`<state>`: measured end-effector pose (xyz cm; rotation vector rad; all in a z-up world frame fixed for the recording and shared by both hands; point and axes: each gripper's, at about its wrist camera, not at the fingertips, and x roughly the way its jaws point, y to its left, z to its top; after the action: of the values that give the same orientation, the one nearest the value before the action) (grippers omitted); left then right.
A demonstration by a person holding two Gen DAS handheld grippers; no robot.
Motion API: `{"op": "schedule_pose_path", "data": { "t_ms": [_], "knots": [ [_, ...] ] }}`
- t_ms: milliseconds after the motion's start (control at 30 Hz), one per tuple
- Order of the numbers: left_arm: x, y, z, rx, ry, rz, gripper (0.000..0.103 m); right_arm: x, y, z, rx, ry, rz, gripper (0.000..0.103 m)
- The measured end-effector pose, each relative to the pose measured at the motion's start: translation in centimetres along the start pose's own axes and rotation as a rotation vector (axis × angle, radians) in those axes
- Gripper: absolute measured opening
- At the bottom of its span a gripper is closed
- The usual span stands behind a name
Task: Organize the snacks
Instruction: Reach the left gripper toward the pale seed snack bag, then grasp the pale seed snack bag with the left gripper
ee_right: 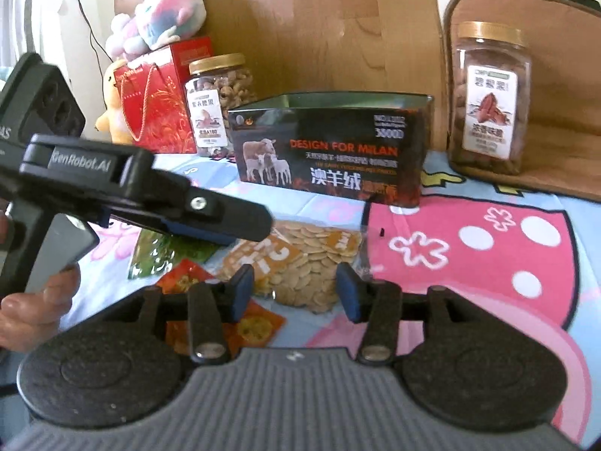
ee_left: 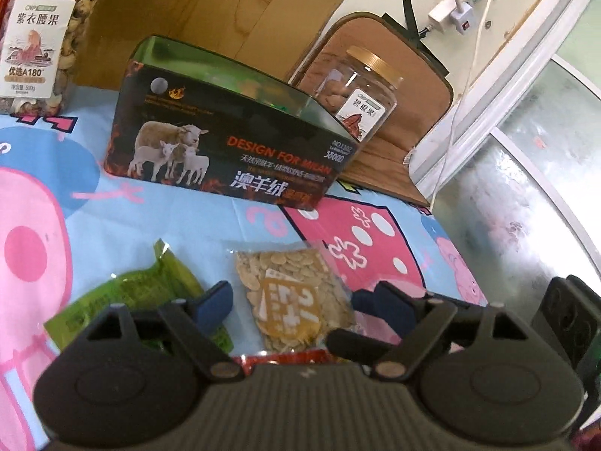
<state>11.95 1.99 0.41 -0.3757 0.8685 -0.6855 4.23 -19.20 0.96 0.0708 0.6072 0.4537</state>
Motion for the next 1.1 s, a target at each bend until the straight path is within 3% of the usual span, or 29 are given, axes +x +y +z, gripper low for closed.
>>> {"op": "schedule_pose_path", "data": {
  "t_ms": [100,200,333,467,533,567,633,700,800,900,967,1100],
  "knots": [
    [0.0,0.4,0.4,-0.012,0.009,-0.017,0.086,-0.5,-0.7,-0.1,-0.019,0.032,-0.015,0.067],
    [0.5,0.3,0.9,-0.002,0.017,-0.019,0.086,-0.3,-1.5,-0.1,-0.068,0.055,-0.038,0.071],
    [1.5,-0.4,0.9,0.046,0.022,0.003,0.085,0.8,-1.4,0.3,-0.156,0.079,0.004,0.073],
    [1.7,-0.8,0.7,0.081,0.016,0.009,0.085,1.9,-1.0,0.6,-0.192,0.07,0.05,0.07],
    [1.6,-0.7,0.7,0.075,0.011,-0.046,0.081,2.2,-1.0,0.9,-0.187,0.065,0.065,0.066],
    [1.5,-0.7,0.7,0.063,0.006,-0.087,0.078,2.3,-1.0,1.0,-0.182,0.062,0.078,0.063],
    [2.1,-0.9,0.7,0.046,0.045,-0.189,0.051,2.5,-1.0,1.2,-0.17,0.059,0.101,0.058],
    [2.6,-1.0,0.3,0.039,0.049,-0.22,0.051,2.6,-1.4,1.4,-0.13,0.054,0.148,0.043],
    [2.6,-0.8,0.4,0.035,0.052,-0.225,0.051,2.5,-1.4,1.4,-0.113,0.055,0.16,0.042],
    [1.9,0.0,0.9,0.019,0.032,-0.183,0.053,2.5,-1.5,1.4,-0.103,0.055,0.169,0.042],
    [1.4,0.2,1.4,0.036,0.012,-0.105,0.054,2.5,-1.6,1.4,-0.104,0.056,0.17,0.042],
    [0.0,1.4,1.7,0.035,-0.014,0.063,0.065,2.5,-1.8,1.5,-0.107,0.056,0.173,0.043]
  ]
}}
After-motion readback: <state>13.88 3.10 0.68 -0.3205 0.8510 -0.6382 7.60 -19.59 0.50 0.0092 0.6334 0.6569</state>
